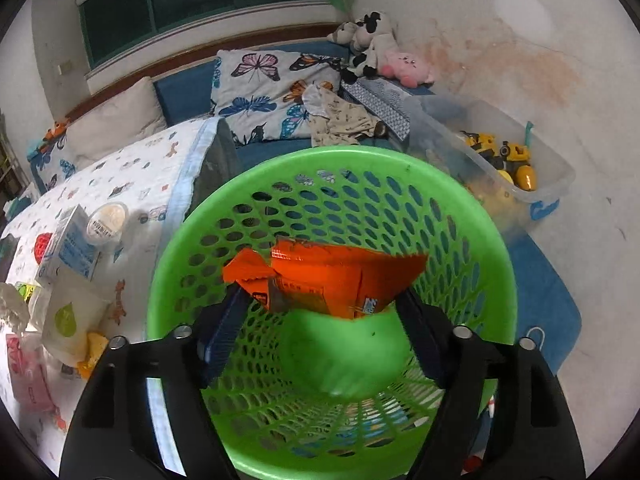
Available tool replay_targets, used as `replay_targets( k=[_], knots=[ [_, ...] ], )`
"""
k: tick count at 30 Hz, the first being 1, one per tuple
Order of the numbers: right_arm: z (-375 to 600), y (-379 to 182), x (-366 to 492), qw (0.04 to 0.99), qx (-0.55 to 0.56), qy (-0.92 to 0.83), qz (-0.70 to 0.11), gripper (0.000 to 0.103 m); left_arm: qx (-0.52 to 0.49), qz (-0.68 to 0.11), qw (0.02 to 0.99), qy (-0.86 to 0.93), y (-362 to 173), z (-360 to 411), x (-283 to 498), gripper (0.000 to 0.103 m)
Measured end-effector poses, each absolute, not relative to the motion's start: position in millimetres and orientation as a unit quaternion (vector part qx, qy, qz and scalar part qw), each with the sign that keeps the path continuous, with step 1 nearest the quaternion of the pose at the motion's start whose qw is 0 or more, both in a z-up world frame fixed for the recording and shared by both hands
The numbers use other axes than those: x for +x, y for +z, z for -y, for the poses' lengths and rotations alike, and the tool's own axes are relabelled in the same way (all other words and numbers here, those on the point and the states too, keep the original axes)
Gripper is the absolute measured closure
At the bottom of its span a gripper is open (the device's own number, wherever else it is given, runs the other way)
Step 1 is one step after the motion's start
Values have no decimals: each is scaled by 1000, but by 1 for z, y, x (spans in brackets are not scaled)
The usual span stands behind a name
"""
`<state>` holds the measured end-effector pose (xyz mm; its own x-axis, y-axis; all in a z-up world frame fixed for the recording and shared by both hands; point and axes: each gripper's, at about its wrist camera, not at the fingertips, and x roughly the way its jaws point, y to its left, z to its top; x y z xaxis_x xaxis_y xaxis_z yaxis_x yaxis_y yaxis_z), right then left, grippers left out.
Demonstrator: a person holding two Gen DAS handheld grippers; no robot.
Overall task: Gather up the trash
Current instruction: 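Carry the orange packet and red cup to the green basket and release both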
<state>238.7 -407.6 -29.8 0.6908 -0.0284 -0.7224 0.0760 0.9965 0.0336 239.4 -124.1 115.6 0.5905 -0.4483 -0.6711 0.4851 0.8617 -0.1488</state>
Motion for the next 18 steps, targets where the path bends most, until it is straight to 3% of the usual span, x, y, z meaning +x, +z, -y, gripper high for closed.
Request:
replay_targets(
  k=[7,18],
  knots=[
    [422,-18,225,927,28,-28,-373,17,30,-395,870,-294,95,193,269,31],
    [453,13,176,946,64,-45,-314,16,47,-418,848,-323,61,281,296,31]
  ],
)
